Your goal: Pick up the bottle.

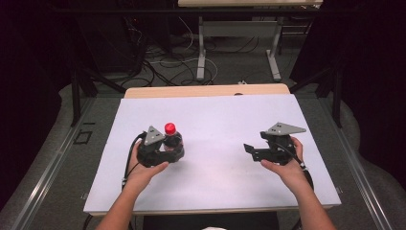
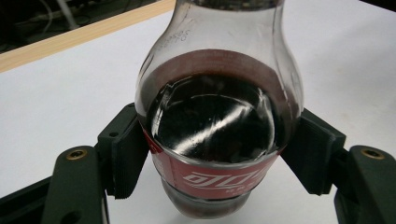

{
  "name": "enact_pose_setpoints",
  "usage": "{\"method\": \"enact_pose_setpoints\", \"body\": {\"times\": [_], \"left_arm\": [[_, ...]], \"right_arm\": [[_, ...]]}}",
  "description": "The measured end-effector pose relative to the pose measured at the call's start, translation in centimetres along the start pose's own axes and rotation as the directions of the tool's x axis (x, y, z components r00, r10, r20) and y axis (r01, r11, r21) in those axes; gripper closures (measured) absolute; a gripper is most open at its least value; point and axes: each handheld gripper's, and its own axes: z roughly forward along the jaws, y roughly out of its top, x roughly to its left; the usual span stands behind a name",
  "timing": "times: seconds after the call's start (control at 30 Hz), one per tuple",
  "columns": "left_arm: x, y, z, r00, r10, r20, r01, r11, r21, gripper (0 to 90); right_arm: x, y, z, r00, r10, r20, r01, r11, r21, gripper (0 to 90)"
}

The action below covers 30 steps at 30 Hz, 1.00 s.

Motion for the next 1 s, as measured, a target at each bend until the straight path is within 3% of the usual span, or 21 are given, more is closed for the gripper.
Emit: {"method": "enact_pose_setpoints", "body": {"times": [0.23, 0.33, 0.5, 0.7, 0.73, 0.83, 1.0], "left_arm": [[-2.9, 1.1, 2.2, 0.9974, 0.039, 0.061, -0.041, 0.9988, 0.026, 30.1], [-4.6, 1.5, 3.5, 0.9939, 0.059, 0.093, -0.062, 0.9976, 0.030, 30.1], [-5.9, 1.9, 4.3, 0.9894, 0.077, 0.123, -0.081, 0.9962, 0.032, 30.1], [-7.2, 2.1, 5.2, 0.9848, 0.088, 0.149, -0.095, 0.9948, 0.036, 30.1], [-7.4, 2.0, 5.3, 0.9850, 0.086, 0.150, -0.092, 0.9953, 0.032, 30.2], [-7.7, 2.1, 5.6, 0.9801, 0.109, 0.166, -0.117, 0.9925, 0.037, 30.2], [-8.2, 2.2, 5.7, 0.9785, 0.113, 0.172, -0.121, 0.9919, 0.038, 30.2]], "right_arm": [[2.4, 3.2, 0.7, 0.9984, -0.026, -0.049, 0.025, 0.999, -0.026, 29.4], [3.3, 4.0, 1.1, 0.9965, -0.032, -0.077, 0.029, 0.999, -0.038, 32.7], [4.6, 4.9, 1.7, 0.9921, -0.052, -0.114, 0.047, 0.998, -0.050, 35.4], [5.6, 5.5, 2.0, 0.9917, -0.053, -0.118, 0.047, 0.998, -0.049, 38.6], [5.8, 5.6, 2.0, 0.9924, -0.043, -0.115, 0.035, 0.997, -0.072, 41.6], [6.1, 5.7, 2.0, 0.9917, -0.025, -0.126, 0.016, 0.997, -0.074, 45.3], [6.5, 6.3, 2.4, 0.9893, -0.026, -0.144, 0.023, 0.999, -0.021, 51.2]]}}
